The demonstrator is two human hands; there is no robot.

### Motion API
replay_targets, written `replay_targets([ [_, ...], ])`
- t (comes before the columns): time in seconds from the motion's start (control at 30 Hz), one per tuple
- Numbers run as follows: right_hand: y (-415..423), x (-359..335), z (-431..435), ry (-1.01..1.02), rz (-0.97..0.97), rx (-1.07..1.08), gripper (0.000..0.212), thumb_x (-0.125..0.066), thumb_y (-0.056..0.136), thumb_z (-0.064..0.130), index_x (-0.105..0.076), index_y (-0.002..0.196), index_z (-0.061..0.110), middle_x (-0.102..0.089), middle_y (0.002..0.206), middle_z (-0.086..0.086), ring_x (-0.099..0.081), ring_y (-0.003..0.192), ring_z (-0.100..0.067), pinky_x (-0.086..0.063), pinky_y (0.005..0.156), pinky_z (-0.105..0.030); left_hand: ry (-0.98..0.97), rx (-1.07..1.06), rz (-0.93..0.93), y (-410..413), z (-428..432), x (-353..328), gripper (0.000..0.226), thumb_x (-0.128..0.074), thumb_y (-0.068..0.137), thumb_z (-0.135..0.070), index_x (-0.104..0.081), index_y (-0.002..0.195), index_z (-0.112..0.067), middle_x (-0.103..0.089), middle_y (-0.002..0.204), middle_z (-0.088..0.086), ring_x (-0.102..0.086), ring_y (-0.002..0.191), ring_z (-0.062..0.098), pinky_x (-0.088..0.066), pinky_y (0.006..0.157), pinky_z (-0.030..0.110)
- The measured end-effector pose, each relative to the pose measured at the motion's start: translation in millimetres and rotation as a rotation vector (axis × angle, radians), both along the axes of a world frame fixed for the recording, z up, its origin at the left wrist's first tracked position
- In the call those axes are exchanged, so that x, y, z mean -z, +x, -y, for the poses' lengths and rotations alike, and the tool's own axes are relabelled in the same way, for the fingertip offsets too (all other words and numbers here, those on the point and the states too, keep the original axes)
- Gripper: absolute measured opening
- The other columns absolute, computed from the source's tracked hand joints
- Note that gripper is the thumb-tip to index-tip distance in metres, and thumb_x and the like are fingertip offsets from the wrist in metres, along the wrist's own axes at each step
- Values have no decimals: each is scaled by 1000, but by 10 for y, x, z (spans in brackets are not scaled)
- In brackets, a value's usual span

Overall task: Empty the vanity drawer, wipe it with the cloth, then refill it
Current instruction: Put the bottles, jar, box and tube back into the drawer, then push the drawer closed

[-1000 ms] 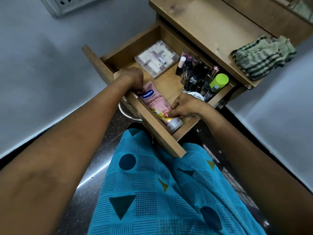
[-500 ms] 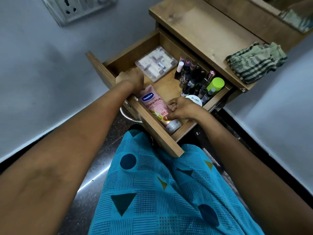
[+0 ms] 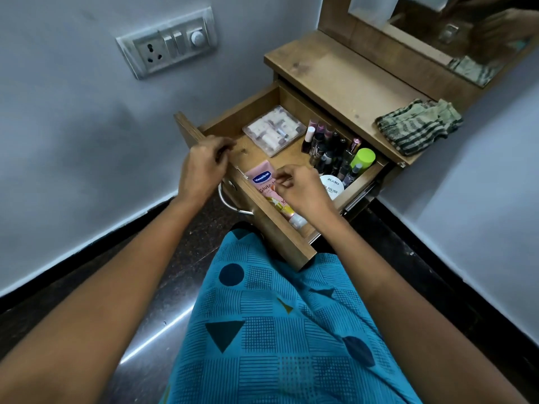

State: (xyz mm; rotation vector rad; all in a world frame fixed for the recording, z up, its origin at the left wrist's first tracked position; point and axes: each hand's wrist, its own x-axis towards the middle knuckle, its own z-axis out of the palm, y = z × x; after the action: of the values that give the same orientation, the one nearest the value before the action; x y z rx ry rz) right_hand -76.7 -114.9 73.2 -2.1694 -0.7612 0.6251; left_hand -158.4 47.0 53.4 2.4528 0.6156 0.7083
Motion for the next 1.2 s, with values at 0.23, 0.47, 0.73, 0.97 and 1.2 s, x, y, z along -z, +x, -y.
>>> replay_targets([
  [0.23, -614, -43, -200, 66, 296, -103, 21, -54, 88, 5, -65, 106, 6, -64, 109, -11, -62, 93, -23, -51, 86, -32, 34, 27, -69, -496, -100, 346, 28, -57, 81, 7, -65, 105, -6, -67, 107, 13, -64, 97, 28, -52, 85, 37],
  [0.47, -906, 296, -363, -201, 533, -233, 34, -44, 90, 0, -47, 124, 3, -55, 123, -15, -56, 110, -28, -47, 94, -34, 120, 294, -267, -543, -144, 534, 50, -64, 72, 13, -63, 117, -8, -62, 124, 10, -59, 113, 26, -51, 92, 37],
  [0.73, -917, 542, -419, -395, 706, -277, 26, -47, 88, 2, -56, 113, 5, -60, 114, -10, -59, 105, -19, -52, 79, -27, 42, 274, -420, -465, -139, 644, 34, -60, 82, 1, -63, 115, -6, -60, 123, 11, -53, 118, 24, -45, 99, 37],
  [0.97, -906, 621, -481, -469, 768, -245, 24, -77, 63, 36, -71, 83, 25, -71, 79, 11, -64, 72, 5, -47, 51, -10, 82, 270, -395, -447, -116, 613, 33, -57, 83, 3, -63, 115, -3, -61, 121, 12, -51, 117, 22, -38, 101, 25],
  [1.2, -821, 675, -518, -494, 830, -184, 43, -88, 33, 44, -71, 66, 23, -68, 63, 11, -61, 56, 5, -44, 42, -10, 91, 275, -403, -396, -145, 594, 33, -57, 82, 4, -63, 114, -3, -62, 119, 12, -52, 114, 23, -40, 99, 28],
])
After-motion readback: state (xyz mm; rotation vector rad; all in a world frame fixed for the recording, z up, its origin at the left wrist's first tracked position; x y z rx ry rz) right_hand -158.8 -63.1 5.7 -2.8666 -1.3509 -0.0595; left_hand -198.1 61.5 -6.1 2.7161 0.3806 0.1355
